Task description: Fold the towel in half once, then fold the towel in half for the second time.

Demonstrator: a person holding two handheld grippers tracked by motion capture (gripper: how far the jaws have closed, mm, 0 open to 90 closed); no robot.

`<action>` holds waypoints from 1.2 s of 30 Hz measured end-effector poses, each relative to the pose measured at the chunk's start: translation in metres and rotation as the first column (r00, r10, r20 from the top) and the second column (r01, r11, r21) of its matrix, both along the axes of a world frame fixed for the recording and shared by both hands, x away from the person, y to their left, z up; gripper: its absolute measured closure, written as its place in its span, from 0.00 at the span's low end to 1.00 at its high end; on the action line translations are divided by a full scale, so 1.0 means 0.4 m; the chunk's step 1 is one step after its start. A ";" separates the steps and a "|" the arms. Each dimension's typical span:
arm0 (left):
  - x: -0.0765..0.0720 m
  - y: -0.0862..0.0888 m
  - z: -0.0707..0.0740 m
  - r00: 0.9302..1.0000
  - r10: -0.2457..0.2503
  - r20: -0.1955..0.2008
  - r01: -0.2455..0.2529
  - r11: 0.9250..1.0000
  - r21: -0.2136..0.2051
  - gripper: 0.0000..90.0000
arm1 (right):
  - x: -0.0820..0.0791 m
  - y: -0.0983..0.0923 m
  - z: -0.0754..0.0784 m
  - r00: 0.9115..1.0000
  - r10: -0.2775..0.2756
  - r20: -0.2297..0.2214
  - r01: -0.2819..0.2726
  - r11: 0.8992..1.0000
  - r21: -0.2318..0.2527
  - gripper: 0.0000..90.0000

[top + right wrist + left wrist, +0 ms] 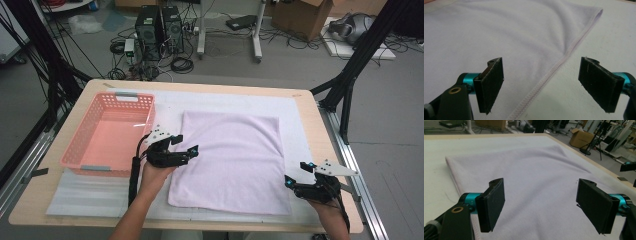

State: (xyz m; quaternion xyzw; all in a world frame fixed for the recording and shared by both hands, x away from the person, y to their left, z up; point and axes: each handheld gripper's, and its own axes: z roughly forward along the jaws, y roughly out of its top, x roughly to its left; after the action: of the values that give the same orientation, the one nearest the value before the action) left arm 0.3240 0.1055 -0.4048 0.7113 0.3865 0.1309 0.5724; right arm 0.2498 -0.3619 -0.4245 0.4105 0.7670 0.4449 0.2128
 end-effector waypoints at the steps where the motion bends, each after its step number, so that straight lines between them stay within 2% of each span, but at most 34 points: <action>1: 0.001 0.000 0.002 1.000 0.001 0.003 -0.001 1.000 0.001 0.26 | 0.002 0.000 -0.001 1.000 -0.001 -0.001 0.001 1.000 -0.001 0.22; 6: 0.008 0.000 0.008 0.999 0.004 0.044 -0.004 1.000 -0.007 0.24 | 0.014 0.006 -0.001 1.000 -0.011 -0.009 0.011 1.000 0.000 0.22; 9: 0.017 -0.001 0.019 0.999 0.001 0.053 -0.001 1.000 -0.007 0.24 | 0.028 0.013 0.001 1.000 -0.012 -0.015 0.012 1.000 0.003 0.22; 12: 0.031 -0.002 0.028 0.998 0.020 0.065 -0.022 0.999 0.030 0.24 | 0.047 0.020 0.007 1.000 -0.006 -0.013 0.006 1.000 -0.004 0.22; 14: 0.044 -0.002 0.031 0.998 0.026 0.065 -0.028 0.999 0.030 0.27 | 0.064 0.026 0.014 1.000 -0.007 -0.013 0.007 1.000 -0.002 0.22; 15: 0.051 -0.002 0.033 0.998 0.028 0.061 -0.030 0.999 0.035 0.27 | 0.074 0.030 0.017 1.000 -0.006 -0.014 0.005 1.000 -0.002 0.22; 17: 0.068 -0.004 0.035 0.998 0.045 0.041 -0.048 0.996 0.073 0.26 | 0.097 0.039 0.023 1.000 -0.002 -0.018 0.002 1.000 -0.004 0.22; 19: 0.089 -0.004 0.037 0.997 0.079 0.014 -0.080 0.994 0.069 0.21 | 0.126 0.047 0.029 1.000 0.003 -0.031 -0.004 1.000 -0.006 0.22; 20: 0.098 -0.002 0.037 0.997 0.080 0.010 -0.080 0.995 0.055 0.19 | 0.140 0.052 0.032 0.999 0.005 -0.035 -0.005 1.000 -0.009 0.22; 22: 0.124 0.004 0.041 0.996 0.089 0.000 -0.089 0.995 0.033 0.21 | 0.171 0.059 0.039 0.999 -0.007 -0.038 0.006 0.999 -0.032 0.22; 25: 0.166 0.004 0.038 0.995 0.101 -0.018 -0.099 0.993 0.069 0.22 | 0.220 0.064 0.049 0.998 -0.036 -0.048 0.034 0.999 -0.025 0.22; 28: 0.204 -0.008 0.012 0.993 0.112 -0.042 -0.105 0.983 0.154 0.23 | 0.269 0.062 0.054 0.997 -0.051 -0.062 0.049 0.998 -0.030 0.28; 30: 0.229 -0.012 -0.008 0.990 0.129 -0.057 -0.116 0.975 0.189 0.25 | 0.299 0.059 0.052 0.995 -0.070 -0.076 0.068 0.997 -0.035 0.28; 31: 0.241 -0.012 -0.017 0.988 0.133 -0.073 -0.118 0.976 0.182 0.27 | 0.314 0.056 0.049 0.994 -0.076 -0.080 0.073 0.996 -0.041 0.29; 33: 0.259 -0.008 -0.034 0.986 0.149 -0.073 -0.135 0.976 0.170 0.30 | 0.335 0.051 0.043 0.991 -0.091 -0.100 0.088 0.995 -0.037 0.32; 35: 0.278 0.000 -0.060 0.979 0.179 -0.098 -0.162 0.974 0.162 0.35 | 0.360 0.047 0.029 0.987 -0.107 -0.123 0.104 0.994 -0.034 0.34; 36: 0.286 0.002 -0.072 0.975 0.196 -0.106 -0.177 0.969 0.170 0.35 | 0.370 0.045 0.022 0.985 -0.114 -0.133 0.110 0.993 -0.035 0.36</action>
State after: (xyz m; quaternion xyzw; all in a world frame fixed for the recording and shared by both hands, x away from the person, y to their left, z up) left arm 0.4384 0.1062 -0.4336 0.7218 0.4743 0.1711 0.4742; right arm 0.3978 -0.3440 -0.4158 0.4792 0.7613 0.3930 0.1907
